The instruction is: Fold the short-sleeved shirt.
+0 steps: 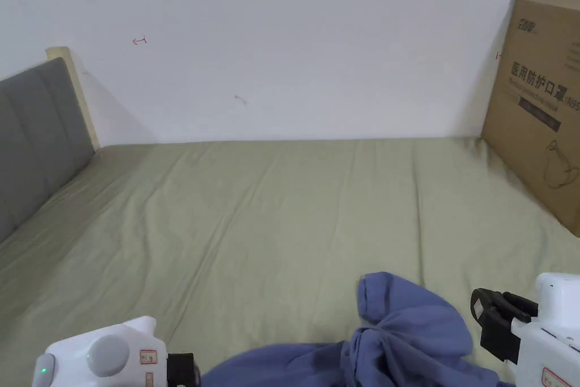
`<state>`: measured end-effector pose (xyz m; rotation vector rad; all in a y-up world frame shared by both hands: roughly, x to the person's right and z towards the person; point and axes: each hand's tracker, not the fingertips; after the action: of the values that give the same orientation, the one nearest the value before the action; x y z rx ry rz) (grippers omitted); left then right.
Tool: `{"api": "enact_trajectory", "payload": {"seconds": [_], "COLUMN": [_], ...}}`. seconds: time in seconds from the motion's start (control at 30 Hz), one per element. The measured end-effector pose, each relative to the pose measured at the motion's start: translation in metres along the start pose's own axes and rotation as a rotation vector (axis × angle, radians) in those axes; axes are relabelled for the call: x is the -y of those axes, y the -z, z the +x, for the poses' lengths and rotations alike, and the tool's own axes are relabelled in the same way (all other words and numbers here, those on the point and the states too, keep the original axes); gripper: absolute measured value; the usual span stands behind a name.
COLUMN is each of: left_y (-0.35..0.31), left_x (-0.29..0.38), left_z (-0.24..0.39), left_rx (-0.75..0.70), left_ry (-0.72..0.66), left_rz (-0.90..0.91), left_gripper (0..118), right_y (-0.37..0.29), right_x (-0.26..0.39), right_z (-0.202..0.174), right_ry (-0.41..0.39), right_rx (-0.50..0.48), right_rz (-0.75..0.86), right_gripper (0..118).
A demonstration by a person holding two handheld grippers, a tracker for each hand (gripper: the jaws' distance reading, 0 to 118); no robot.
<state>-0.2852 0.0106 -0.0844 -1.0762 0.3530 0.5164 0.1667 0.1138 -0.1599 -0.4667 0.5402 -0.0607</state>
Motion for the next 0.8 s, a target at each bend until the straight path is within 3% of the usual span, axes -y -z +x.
{"api": "enact_trajectory", "payload": {"seconds": [0.03, 0.27, 0.3, 0.33, 0.4, 0.47, 0.53, 0.63, 0.67, 0.73, 0.8], "left_y": [0.014, 0.074, 0.070, 0.064, 0.046, 0.028, 0.005, -0.017, -0.023, -0.029, -0.033], "left_x": [-0.002, -0.003, 0.002, 0.008, 0.016, 0.022, 0.022, 0.024, 0.024, 0.023, 0.021], "left_z": [0.000, 0.010, 0.022, 0.030, 0.042, 0.040, 0.029, 0.012, 0.006, -0.005, -0.012], "left_rx": [-0.004, 0.071, 0.001, -0.020, -0.045, 0.035, 0.180, 0.155, 0.154, 0.144, 0.128], "left_ry": [0.003, -0.040, 0.032, 0.106, 0.196, 0.176, 0.031, -0.051, -0.070, -0.092, -0.099], "left_rz": [-0.017, -0.064, -0.049, -0.018, 0.044, 0.090, 0.139, 0.222, 0.244, 0.254, 0.265], "left_gripper": [116, 117, 111, 85, 5, 2, 2, 2, 2, 2, 2], "right_y": [0.002, 0.025, 0.031, 0.035, 0.051, 0.066, 0.083, 0.126, 0.145, 0.183, 0.210], "right_x": [0.001, 0.012, 0.012, 0.011, 0.008, 0.002, -0.004, -0.007, -0.006, 0.007, 0.023], "right_z": [0.002, 0.023, 0.027, 0.030, 0.042, 0.057, 0.070, 0.092, 0.099, 0.113, 0.129], "right_ry": [-0.003, 0.029, 0.035, 0.042, 0.059, 0.115, 0.169, 0.226, 0.250, 0.321, 0.402], "right_rx": [0.005, 0.047, 0.049, 0.049, 0.059, 0.040, 0.035, 0.066, 0.087, 0.125, 0.101], "right_rz": [-0.005, -0.056, -0.064, -0.075, -0.093, -0.109, -0.147, -0.291, -0.380, -0.534, -0.601], "right_gripper": [0, 0, 0, 0, 0, 0, 0, 0, 16, 101, 104]}}
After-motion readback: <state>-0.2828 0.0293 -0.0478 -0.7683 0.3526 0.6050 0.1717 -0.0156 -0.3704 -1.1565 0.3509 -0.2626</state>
